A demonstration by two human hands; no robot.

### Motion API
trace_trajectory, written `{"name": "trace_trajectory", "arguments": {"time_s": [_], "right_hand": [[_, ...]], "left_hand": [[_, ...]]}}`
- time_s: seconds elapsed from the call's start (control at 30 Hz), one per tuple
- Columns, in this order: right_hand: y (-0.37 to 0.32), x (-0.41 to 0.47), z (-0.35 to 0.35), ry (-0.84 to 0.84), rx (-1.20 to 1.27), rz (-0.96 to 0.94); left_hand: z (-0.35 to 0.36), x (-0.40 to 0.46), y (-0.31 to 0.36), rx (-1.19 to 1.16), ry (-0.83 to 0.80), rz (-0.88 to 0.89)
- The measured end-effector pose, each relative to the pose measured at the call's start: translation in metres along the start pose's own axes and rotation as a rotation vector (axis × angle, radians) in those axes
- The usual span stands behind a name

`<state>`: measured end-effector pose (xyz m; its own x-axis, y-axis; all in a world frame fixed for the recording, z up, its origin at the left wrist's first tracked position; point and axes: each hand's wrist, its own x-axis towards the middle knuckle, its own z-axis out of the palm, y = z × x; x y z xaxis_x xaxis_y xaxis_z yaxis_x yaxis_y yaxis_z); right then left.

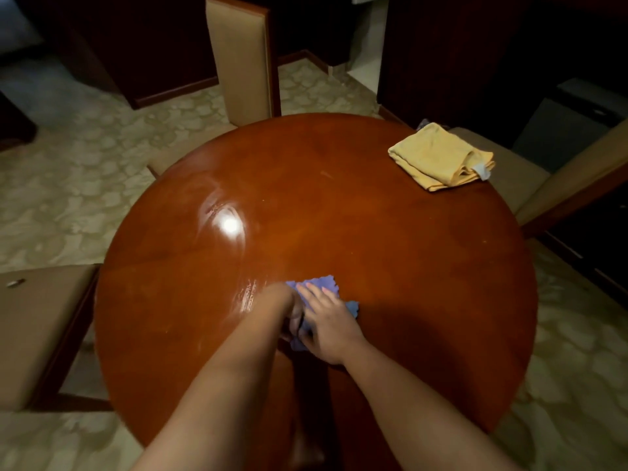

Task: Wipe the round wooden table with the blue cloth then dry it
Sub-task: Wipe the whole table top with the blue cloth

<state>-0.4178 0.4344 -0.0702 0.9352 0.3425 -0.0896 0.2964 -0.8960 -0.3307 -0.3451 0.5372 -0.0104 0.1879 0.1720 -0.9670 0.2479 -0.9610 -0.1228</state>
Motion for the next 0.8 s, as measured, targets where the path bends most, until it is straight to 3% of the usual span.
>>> {"name": "trace_trajectory", "arguments": {"time_s": [0.17, 0.3, 0.4, 0.57, 0.8], "right_hand": [[0.046, 0.010, -0.005, -0.039, -0.058, -0.119], [0.093, 0.021, -0.022, -0.012, -0.150, -0.076], [0.122, 0.028, -0.030, 0.033, -0.139, -0.010], [0.168, 0.033, -0.052, 0.019, -0.090, 0.147], [0.248, 0.035, -0.083, -0.016, -0.187, 0.202]], "left_hand": [[0.002, -0.011, 0.024, -0.229, 0.116, 0.063], [0.001, -0.007, 0.052, -0.628, 0.561, 0.209], [0.001, -0.008, 0.078, -0.632, 0.707, 0.221], [-0.002, -0.024, 0.130, -0.690, 0.880, 0.298], [-0.002, -0.033, 0.205, -0.802, 0.861, 0.400]]}}
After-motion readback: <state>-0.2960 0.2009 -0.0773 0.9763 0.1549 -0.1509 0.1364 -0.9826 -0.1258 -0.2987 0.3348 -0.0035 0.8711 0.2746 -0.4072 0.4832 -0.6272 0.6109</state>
